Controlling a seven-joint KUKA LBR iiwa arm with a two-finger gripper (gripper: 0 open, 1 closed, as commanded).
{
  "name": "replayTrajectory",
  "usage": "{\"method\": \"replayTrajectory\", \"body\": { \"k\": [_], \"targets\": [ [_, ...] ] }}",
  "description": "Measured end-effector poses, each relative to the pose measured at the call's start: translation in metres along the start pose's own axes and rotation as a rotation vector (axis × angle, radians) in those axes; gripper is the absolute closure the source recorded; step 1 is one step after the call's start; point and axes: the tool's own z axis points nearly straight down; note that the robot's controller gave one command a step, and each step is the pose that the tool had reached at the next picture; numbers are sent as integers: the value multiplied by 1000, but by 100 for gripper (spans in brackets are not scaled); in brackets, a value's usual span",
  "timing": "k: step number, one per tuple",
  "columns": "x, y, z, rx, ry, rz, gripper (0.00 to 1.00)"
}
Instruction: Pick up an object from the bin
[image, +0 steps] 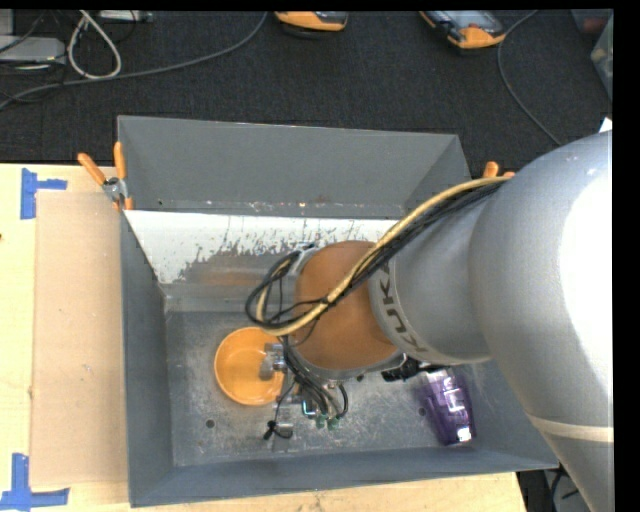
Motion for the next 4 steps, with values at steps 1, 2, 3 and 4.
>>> {"method": "replayTrajectory", "body": {
  "k": [1, 2, 3, 4],
  "targets": [
    [2, -1, 15, 0, 5, -112, 0],
    [-2, 7, 20, -1, 2, -79, 0],
    [-4, 14, 25, -1, 1, -50, 0],
    [-9, 14, 25, -1, 3, -26, 0]
  ]
}}
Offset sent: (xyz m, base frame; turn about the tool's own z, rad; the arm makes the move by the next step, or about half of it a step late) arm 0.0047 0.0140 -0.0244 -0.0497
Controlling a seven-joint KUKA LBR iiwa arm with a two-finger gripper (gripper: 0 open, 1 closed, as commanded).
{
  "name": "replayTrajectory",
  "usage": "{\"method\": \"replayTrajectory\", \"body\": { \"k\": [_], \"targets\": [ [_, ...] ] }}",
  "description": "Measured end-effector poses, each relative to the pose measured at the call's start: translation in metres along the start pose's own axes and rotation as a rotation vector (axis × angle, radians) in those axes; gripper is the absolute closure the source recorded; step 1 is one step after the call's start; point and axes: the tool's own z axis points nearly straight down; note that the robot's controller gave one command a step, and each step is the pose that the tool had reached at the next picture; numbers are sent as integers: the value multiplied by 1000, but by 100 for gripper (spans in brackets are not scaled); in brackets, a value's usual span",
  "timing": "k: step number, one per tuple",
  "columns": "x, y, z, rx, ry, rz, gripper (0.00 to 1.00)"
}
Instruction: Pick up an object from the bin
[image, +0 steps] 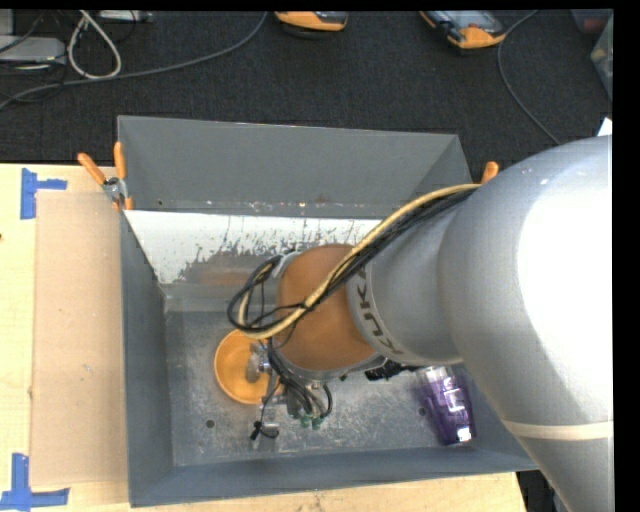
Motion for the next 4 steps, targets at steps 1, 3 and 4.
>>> {"method": "replayTrajectory", "body": {
  "k": [1, 3, 4],
  "targets": [
    [10, 17, -59, 3, 6, -13, 0],
    [12, 7, -48, 2, 8, 106, 0],
    [13, -23, -56, 3, 7, 266, 0]
  ]
}}
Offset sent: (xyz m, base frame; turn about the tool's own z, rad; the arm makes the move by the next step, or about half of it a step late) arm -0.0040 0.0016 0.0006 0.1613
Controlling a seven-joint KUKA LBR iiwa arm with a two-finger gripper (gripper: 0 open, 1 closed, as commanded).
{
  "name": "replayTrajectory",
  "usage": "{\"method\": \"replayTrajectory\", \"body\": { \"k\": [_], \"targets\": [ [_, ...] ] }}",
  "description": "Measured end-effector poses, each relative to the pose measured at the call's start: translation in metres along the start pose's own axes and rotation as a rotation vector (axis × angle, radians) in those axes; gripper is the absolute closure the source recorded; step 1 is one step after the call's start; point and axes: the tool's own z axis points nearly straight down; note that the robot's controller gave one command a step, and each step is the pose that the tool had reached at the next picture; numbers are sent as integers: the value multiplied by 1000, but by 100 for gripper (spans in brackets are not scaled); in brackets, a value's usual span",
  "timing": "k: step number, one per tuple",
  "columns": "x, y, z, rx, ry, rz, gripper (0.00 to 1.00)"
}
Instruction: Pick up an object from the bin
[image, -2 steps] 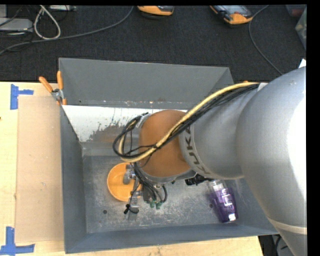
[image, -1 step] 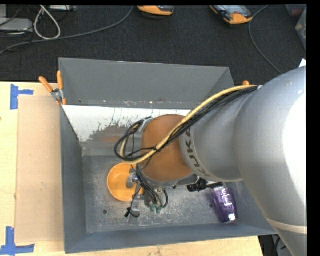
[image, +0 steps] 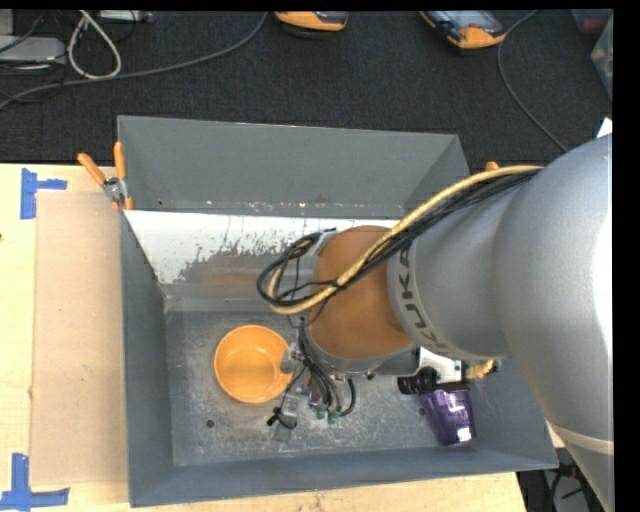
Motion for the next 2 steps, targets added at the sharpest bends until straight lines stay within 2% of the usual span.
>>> {"method": "replayTrajectory", "body": {
  "k": [1, 2],
  "targets": [
    [6, 11, 22, -2, 0, 46, 0],
    [4, 17, 24, -1, -1, 41, 0]
  ]
}}
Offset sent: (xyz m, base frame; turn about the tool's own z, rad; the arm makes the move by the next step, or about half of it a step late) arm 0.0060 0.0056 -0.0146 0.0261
